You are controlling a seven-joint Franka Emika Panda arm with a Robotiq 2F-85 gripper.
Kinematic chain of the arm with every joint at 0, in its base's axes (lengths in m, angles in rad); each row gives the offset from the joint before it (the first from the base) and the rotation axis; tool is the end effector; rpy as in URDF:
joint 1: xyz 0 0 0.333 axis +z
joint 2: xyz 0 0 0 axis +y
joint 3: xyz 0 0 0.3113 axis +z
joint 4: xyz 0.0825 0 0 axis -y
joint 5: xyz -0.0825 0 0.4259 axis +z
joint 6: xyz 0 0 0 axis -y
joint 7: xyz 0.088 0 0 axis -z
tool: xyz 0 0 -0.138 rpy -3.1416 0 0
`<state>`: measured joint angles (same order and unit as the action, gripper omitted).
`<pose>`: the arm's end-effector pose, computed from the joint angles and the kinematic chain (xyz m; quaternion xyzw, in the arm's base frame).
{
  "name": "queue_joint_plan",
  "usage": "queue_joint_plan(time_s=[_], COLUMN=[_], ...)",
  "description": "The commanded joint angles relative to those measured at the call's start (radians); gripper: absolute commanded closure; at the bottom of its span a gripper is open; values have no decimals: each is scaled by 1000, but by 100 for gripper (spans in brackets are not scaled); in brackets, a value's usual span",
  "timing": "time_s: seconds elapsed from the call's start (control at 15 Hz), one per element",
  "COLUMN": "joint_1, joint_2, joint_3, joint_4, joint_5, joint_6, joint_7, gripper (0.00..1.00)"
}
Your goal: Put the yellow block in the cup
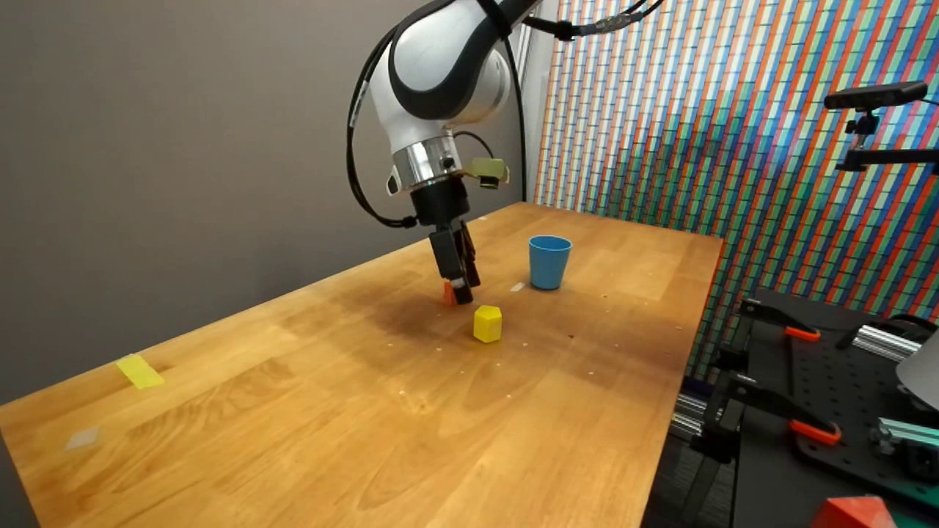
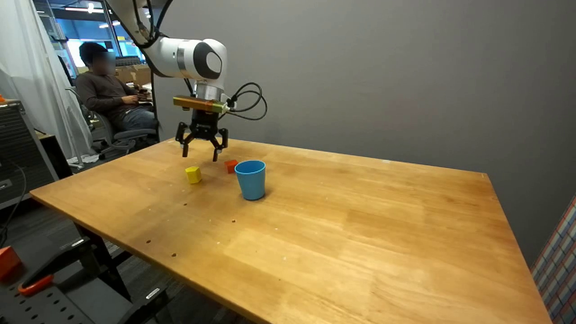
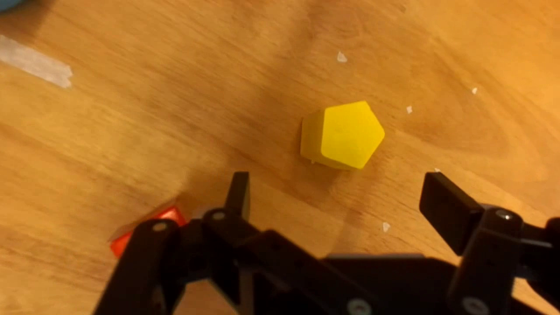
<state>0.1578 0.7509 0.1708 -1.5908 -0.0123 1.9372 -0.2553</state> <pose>0.6306 0.2092 0.1114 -0.9398 -0.2746 0.1975 0.0490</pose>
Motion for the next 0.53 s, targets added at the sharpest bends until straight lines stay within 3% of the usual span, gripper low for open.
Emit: queue_joint_plan(time_s=[0.0, 0.47], joint_1=[-10, -3], joint_2=[97, 102], joint_3=[14, -1], joint_4=[111, 47], joint_5=[40, 56], joint_6=[-62, -9], joint_7=[3, 84], gripper=[0, 0])
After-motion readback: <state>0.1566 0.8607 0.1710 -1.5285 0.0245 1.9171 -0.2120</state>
